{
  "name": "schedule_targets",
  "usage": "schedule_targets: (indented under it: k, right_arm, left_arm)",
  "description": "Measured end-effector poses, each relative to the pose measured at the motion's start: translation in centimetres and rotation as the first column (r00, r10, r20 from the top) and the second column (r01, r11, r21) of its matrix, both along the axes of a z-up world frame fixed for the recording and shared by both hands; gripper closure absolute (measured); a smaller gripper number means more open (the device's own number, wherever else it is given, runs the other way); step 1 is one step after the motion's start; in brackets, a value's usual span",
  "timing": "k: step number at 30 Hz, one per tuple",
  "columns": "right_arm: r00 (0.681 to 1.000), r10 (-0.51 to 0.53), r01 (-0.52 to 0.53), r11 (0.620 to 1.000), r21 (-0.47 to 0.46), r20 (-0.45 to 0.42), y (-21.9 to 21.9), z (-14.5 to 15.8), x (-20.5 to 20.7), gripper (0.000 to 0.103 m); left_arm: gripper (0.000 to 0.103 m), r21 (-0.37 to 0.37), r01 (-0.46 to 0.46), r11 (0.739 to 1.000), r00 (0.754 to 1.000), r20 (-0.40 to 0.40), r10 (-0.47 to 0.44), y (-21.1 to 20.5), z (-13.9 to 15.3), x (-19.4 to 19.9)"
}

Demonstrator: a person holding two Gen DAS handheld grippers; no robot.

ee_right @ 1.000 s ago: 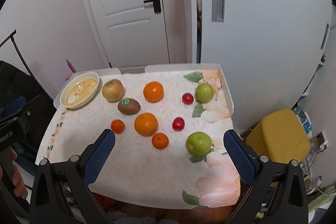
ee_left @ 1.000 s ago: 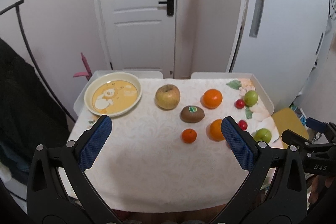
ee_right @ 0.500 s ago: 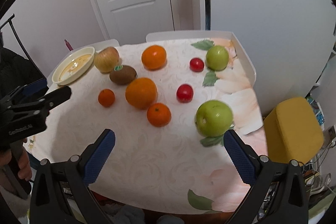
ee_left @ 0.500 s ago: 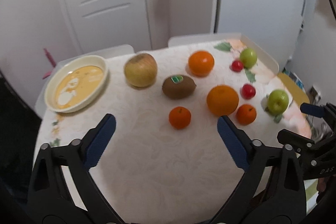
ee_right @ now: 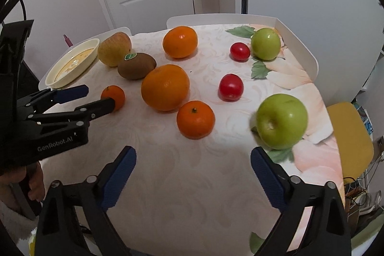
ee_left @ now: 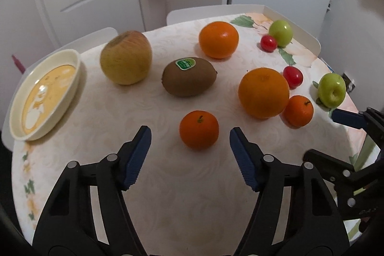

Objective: Organize fruits
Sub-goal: 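Grasp a small tangerine with the left tool while the right tool grasps another small tangerine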

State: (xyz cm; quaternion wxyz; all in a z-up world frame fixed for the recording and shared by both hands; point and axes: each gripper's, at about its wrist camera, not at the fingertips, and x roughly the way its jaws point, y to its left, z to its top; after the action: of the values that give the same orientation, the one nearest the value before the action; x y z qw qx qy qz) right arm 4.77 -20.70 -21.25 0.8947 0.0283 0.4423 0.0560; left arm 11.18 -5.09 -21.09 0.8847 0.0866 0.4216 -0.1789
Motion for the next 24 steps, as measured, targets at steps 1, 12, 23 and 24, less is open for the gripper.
schedule_targets:
  k: [1, 12, 23, 24]
  right_arm:
    - [1.000, 0.000, 0.000, 1.000, 0.001, -0.004, 0.1, -0.1, 0.3, 0.015]
    - [1.000, -0.002, 0.001, 1.000, -0.020, -0.013, 0.6, -1.1, 2.1, 0.032]
    - [0.999, 0.035, -0.035, 0.998, -0.043, -0.013, 0.4, -1.2, 2.9, 0.046]
    - [0.999, 0.039, -0.039, 0.998, -0.045, -0.012, 0.5, -1.2, 3.0, 0.047]
  left_arm:
    - [0.031, 0.001, 0.007, 1.000, 1.000, -0.004, -0.007, -0.1, -0.2, 0.1]
    - [0.056, 0.008, 0.039, 0.999, 0.998, -0.047, -0.039, -0.5, -1.4, 1.0]
    - [0.062, 0.021, 0.026, 0.999, 0.999, -0.043, -0.025, -0.7, -1.4, 0.6]
    - [0.062, 0.022, 0.023, 0.999, 0.999, -0.043, -0.022, -0.7, -1.4, 0.5]
